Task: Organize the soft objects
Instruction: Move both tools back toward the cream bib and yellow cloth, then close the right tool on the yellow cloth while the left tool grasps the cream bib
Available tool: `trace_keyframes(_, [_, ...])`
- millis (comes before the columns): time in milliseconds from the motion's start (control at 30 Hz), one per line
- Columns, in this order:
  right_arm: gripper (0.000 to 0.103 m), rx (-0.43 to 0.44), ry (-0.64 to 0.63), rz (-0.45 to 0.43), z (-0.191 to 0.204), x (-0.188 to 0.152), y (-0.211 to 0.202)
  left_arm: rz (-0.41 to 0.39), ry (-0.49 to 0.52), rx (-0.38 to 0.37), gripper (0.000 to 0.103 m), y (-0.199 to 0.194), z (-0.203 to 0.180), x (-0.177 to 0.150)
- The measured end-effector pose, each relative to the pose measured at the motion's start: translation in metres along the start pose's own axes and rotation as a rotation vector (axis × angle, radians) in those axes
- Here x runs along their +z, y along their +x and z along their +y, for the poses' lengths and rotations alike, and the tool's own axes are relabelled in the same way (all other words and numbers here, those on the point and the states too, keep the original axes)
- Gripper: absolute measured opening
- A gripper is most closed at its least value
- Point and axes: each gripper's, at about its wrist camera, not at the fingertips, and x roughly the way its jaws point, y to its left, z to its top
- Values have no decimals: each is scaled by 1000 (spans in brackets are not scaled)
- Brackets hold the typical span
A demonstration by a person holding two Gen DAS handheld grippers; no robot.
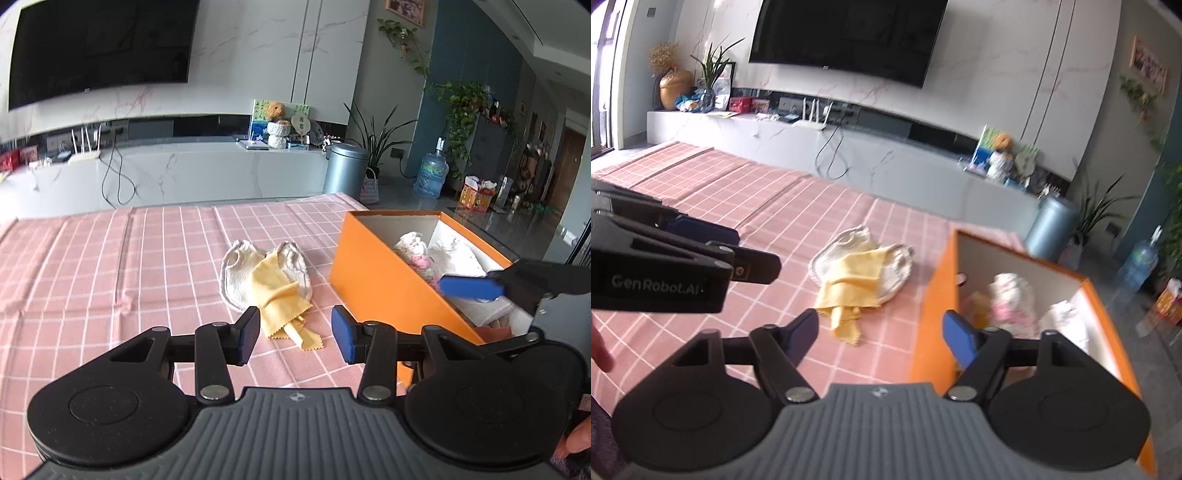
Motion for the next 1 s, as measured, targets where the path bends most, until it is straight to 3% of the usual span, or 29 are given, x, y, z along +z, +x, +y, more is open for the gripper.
trace_keyframes(233, [56,-47,45,78,8,6,43,30,-44,-20,50,17,23,-11])
trace_keyframes(433, [57,-80,99,91,10,19,86,63,-76,1,49,42,44,-1])
trace_keyframes(533, [57,-66,140,94,14,24,107,95,-79,41,38,60,60,4])
trace_keyframes(633, [57,-37,174,102,18,28,129,123,-65,66,36,77,72,8])
trace_keyframes(1000, [57,-33,341,170,2,31,193,167,-149,-16,39,136,94,22])
